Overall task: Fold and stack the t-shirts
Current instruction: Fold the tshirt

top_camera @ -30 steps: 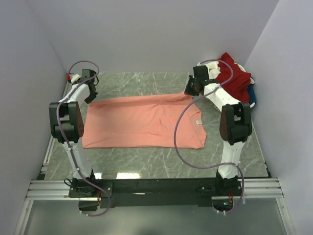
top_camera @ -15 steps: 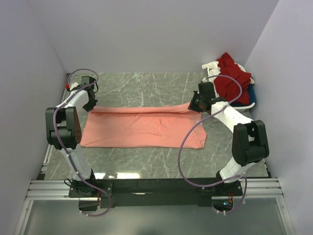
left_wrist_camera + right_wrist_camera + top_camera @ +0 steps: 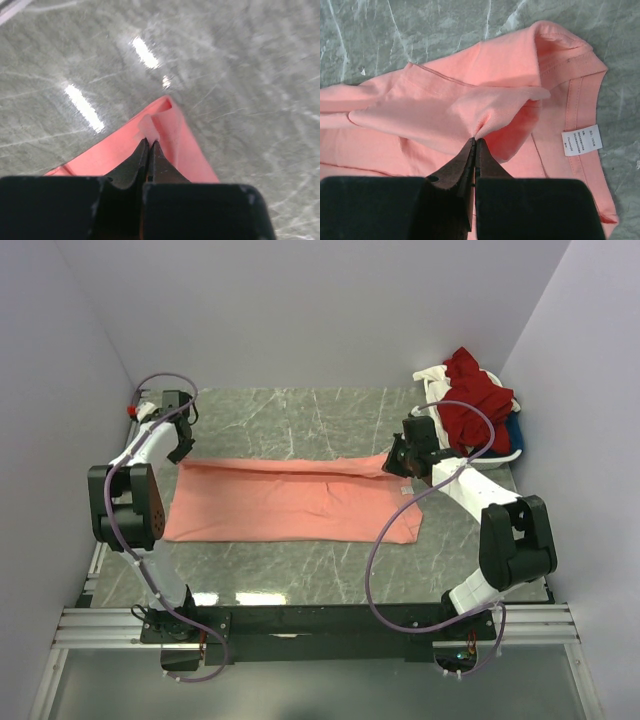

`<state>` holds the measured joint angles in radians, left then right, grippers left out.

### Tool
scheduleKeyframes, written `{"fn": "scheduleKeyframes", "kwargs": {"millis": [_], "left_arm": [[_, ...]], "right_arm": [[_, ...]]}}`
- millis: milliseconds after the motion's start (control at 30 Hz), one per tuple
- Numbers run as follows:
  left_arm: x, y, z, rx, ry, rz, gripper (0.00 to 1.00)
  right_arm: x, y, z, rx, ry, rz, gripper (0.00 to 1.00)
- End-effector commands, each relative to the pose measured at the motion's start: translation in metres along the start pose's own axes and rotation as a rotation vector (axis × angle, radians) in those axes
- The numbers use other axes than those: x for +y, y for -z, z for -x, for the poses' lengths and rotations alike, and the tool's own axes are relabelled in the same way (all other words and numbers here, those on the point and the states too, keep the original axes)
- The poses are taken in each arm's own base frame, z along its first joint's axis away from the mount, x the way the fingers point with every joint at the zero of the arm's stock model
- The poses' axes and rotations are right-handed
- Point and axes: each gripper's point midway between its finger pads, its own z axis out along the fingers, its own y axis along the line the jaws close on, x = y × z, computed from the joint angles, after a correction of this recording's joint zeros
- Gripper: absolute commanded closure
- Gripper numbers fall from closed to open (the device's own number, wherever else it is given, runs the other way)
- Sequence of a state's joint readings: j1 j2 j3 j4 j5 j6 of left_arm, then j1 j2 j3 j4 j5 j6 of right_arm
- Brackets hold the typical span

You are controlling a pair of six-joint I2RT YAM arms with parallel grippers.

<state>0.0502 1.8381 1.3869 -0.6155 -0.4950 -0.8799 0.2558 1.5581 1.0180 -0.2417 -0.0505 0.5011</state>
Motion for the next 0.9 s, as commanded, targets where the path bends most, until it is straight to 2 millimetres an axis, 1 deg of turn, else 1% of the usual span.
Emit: {"fn": "scheduleKeyframes", "kwargs": {"millis": [0,33,67,233,333,367,400,433,500,533,567,600,667,700,733,767,867], "left_arm": [[-0.009,0.019,0.045,-0.106,0.032,-0.023,0.99],[-0.009,0.016,0.046,-0.107,0.012,-0.014,0.99],[-0.013,0.018,0.054,-0.119,0.016,-0.019,0.99],[-0.014,0.019,0.052,-0.108,0.016,-0.037,0.99],[-0.010,0.020,0.045,-0.095,0.017,-0.030,0.99],[-0.006,0.017,0.037,-0.076,0.012,-0.028,0.99],[-0.005,0.021,0.036,-0.077,0.029,-0.040,0.99],[0.000,0.018,0.027,-0.058,0.028,-0.034,0.99],[0.004,0.021,0.022,-0.049,0.053,-0.041,0.99],[0.010,0.018,0.014,-0.034,0.051,-0.029,0.99],[0.012,0.017,0.009,-0.024,0.061,-0.029,0.99],[0.014,0.019,0.007,-0.022,0.070,-0.034,0.98],[0.023,0.015,-0.005,-0.007,0.072,-0.022,0.98],[0.023,0.016,-0.007,-0.002,0.079,-0.030,0.98],[0.029,0.014,-0.015,0.009,0.078,-0.021,0.97],[0.030,0.013,-0.017,0.010,0.086,-0.021,0.97],[0.037,0.011,-0.023,0.015,0.094,-0.005,0.97]], "right_arm": [[0.008,0.009,0.021,-0.077,0.009,0.013,1.00],[0.009,0.008,0.022,-0.075,0.009,0.014,1.00],[0.010,0.008,0.022,-0.076,0.010,0.015,1.00],[0.009,0.006,0.022,-0.073,0.008,0.008,1.00],[0.006,0.010,0.021,-0.076,0.008,0.000,1.00],[0.005,0.011,0.020,-0.076,0.005,-0.002,1.00],[0.004,0.014,0.019,-0.078,0.004,-0.003,1.00],[0.004,0.016,0.017,-0.075,-0.001,0.002,1.00],[0.001,0.020,0.010,-0.069,-0.003,0.006,1.00],[0.001,0.022,0.008,-0.070,-0.008,0.011,1.00],[-0.002,0.024,0.001,-0.062,-0.009,0.009,1.00],[-0.004,0.024,-0.002,-0.058,-0.010,0.006,1.00],[-0.006,0.025,-0.008,-0.054,-0.012,0.008,1.00],[-0.010,0.024,-0.015,-0.042,-0.013,0.001,1.00],[-0.012,0.024,-0.018,-0.036,-0.016,-0.002,1.00],[-0.013,0.023,-0.024,-0.025,-0.017,0.009,1.00],[-0.012,0.020,-0.032,-0.011,-0.024,0.031,1.00]]}}
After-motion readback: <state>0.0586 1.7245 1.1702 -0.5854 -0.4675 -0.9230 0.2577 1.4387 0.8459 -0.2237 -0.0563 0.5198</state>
